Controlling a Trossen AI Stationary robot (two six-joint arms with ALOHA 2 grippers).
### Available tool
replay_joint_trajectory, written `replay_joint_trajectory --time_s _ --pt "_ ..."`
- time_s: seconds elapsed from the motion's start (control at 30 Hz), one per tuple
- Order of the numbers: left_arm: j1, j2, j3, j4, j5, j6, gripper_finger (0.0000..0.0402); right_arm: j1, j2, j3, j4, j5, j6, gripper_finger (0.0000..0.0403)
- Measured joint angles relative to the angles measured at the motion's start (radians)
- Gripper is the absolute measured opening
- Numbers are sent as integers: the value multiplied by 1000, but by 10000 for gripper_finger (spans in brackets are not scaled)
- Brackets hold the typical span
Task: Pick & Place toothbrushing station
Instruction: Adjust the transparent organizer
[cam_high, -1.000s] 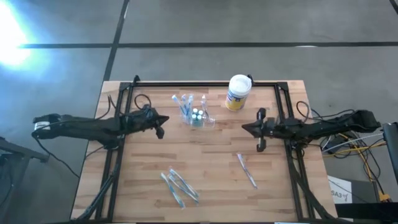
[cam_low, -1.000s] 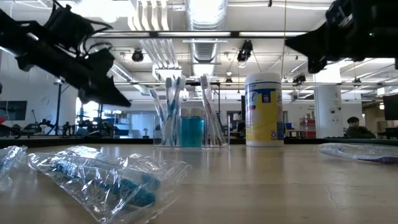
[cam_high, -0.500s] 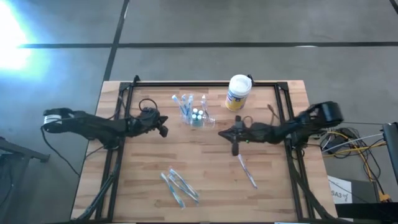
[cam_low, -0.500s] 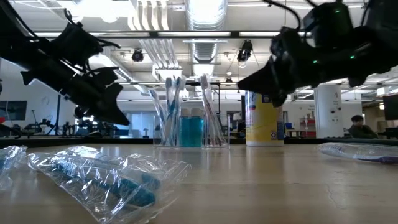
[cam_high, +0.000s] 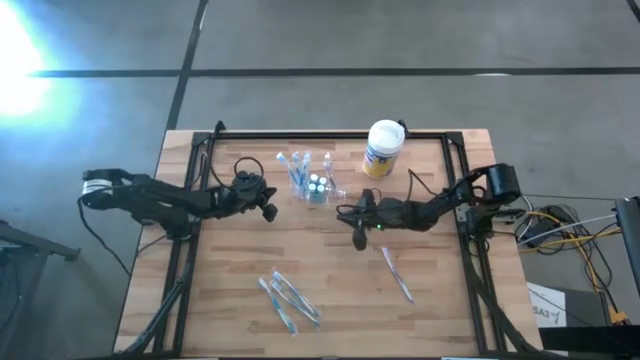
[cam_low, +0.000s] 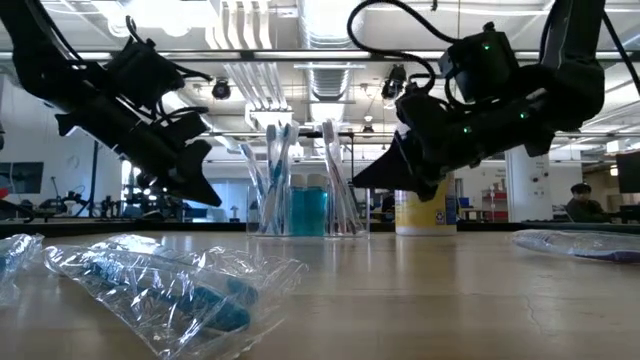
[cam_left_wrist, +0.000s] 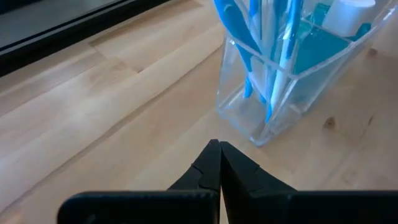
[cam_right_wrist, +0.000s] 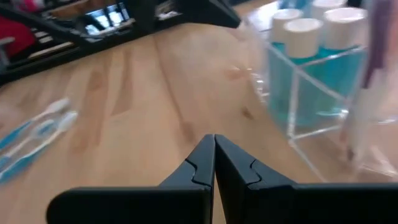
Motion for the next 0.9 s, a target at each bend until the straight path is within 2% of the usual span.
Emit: replay_joint_trajectory --time_s 0.4,0.9 --pt "0 72 61 30 69 51 2 -7 0 -4 -51 166 10 8" --pt "0 205 135 34 99 70 4 -74 4 -3 -68 187 1 8"
